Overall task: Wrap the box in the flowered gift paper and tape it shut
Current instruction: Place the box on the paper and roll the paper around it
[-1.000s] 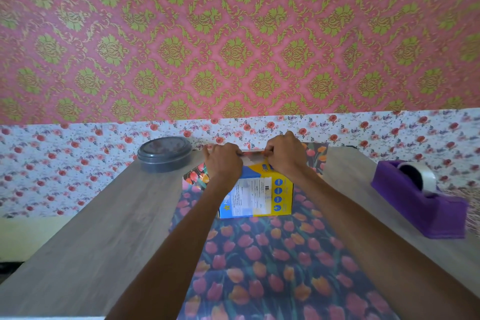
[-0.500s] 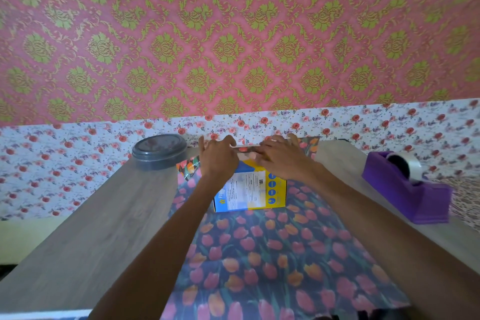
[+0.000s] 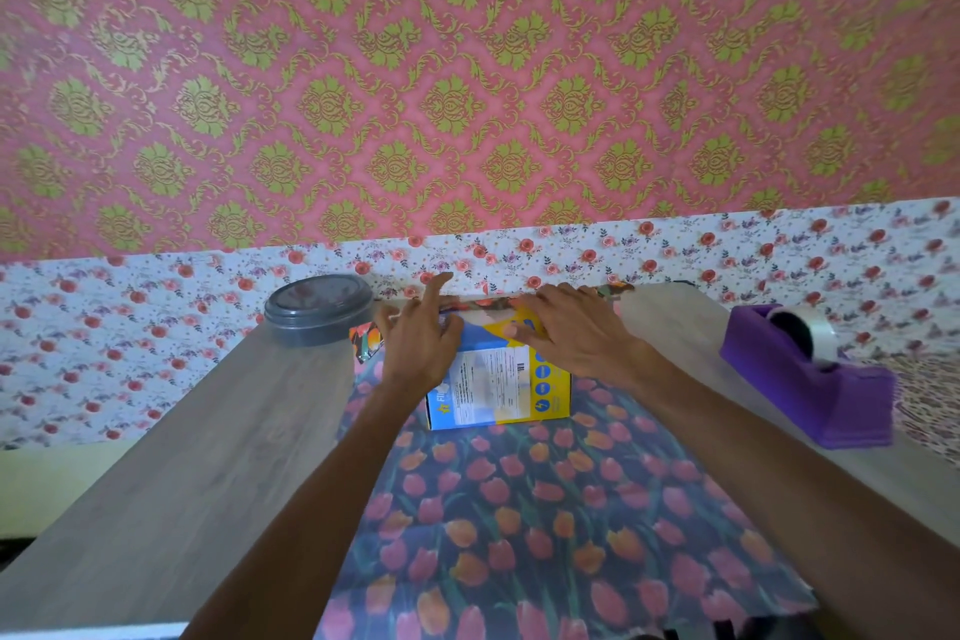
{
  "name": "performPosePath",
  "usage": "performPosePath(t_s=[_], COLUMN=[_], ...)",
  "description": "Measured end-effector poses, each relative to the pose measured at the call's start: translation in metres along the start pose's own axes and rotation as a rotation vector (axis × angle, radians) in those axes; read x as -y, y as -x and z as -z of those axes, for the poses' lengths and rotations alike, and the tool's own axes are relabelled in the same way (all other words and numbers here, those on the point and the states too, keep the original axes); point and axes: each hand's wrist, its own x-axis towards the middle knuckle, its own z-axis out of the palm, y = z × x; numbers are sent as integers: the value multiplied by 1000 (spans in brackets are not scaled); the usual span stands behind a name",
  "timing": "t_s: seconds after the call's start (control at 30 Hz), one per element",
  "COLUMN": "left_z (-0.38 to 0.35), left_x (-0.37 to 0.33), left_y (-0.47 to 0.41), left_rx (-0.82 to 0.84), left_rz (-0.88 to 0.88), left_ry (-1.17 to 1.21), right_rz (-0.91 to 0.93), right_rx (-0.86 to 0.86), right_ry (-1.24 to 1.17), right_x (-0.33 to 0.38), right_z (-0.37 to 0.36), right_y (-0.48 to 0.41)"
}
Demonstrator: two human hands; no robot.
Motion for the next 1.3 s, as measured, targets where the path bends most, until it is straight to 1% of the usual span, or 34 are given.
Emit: performPosePath(t_s=[0.07,0.2,0.33,0.43,0.47,0.53,0.6,0.63,0.67,0.7,0.73,0.8,0.9,0.97,1.13,1.23,1.3], left_z=[2,0,-5,-9,-10,-10,-7,-8,-9,-12,-14,-18,-25,-30,-27,-29,-29], left_x=[-3,-1,-4,-4,-3,-5,-8,-5,-3,1,4,10,20,24,16,18,17], left_y=[1,-1,1,3,4,7,14,17,20,22,25,30,38,43,49,47,46], left_rx=[-19,9,-20,-101,-158,-302,-417,-430,-396,-319,-229,-81,41,89,75,123,189], left_rz=[-11,-12,24,44,54,116,260,378,513,638,725,786,746,705,670,685,705], left_ry=[-28,-137,-86,-37,-5,131,345,460,568,679,796,965,999,1046,1099,1161,1179], right_rz=[-32,-86,-149,-153,-151,-153,-164,-171,-175,-178,-185,-202,-205,-198,-185,-155,-156], right_rx=[17,43,59,93,88,60,32,18,5,-3,-1,18,24,5,-60,-83,-76], right_ry=[1,57,96,72,68,70,80,79,75,68,58,19,-58,-88,-91,-91,-119], right_x=[-2,-2,4,8,8,8,8,9,10,10,10,8,4,3,0,-2,-4], right_z=[-1,6,11,11,11,11,10,9,8,6,5,1,-4,-7,-13,-16,-17], right_y=[1,3,-5,-6,-5,-2,0,1,1,1,1,0,-4,-6,-5,-7,-9])
